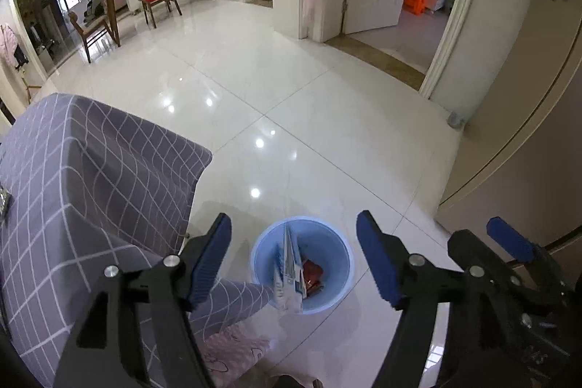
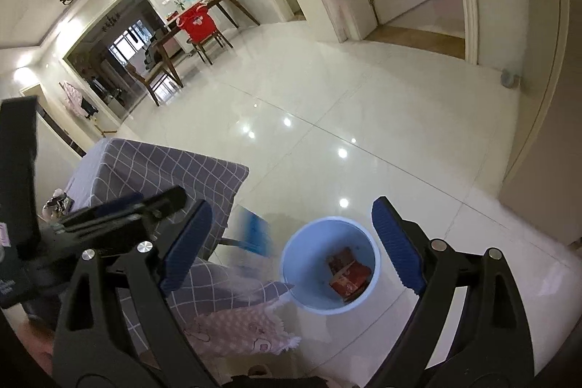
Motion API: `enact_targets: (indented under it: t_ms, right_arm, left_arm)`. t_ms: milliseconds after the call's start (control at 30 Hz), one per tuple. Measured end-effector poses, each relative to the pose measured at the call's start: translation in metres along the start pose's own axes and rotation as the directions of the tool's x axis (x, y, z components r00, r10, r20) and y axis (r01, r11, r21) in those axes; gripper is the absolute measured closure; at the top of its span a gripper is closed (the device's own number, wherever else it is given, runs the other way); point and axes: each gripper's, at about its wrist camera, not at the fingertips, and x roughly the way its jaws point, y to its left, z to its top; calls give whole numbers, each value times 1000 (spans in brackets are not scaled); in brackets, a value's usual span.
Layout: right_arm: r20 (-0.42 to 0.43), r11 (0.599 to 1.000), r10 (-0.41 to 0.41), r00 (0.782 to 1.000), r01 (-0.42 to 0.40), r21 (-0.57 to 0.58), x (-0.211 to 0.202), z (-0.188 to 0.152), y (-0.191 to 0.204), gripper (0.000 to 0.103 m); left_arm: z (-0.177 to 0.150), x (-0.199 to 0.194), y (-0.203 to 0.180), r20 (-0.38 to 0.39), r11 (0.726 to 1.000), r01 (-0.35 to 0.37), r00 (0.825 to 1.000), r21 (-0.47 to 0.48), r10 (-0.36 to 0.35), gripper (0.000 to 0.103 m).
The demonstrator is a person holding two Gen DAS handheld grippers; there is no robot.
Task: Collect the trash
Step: 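Carry both items over the blue bucket and open both grippers, then move both grippers back to the table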
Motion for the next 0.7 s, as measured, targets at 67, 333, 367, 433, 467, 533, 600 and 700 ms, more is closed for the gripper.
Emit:
enact_targets:
  t_ms: [67,333,367,433,467,533,600,700]
  right_arm:
    - [4,1000,3,1000,-3,3,-3,0,0,15]
    - [9,998,59,998,-59,-29,-18,-2,27,15]
    - [9,997,71,997,-71,-41,-20,-2,35,15]
    - [8,994,89,996,-89,-62,-22,-2,49,15]
    - [6,992,101,995,-100,-79,-23,-4,62,15]
    - [-1,987,123,992,-123,-107,-24,-5,83,15]
    - [-11,980,145,989,-145,-139,-24,-8,103,15]
    - [-40,956,185,982,-190,-223,-19,-14,151,15]
  left_arm:
    - [1,-6,1,9,1000,-18,1000,4,18,33]
    - [-5,-46,18,59,998,-65,996,6,64,33]
    - [-6,-52,21,65,997,-73,995,7,73,33]
    - [-7,-66,32,80,995,-97,992,1,96,33]
    - [-8,-72,37,86,995,-104,991,-4,104,33]
    - [-11,-87,52,104,993,-115,988,-20,116,31]
    - [-13,-103,72,119,989,-138,983,-46,143,30]
    - [-21,-125,107,137,983,-164,975,-82,174,29]
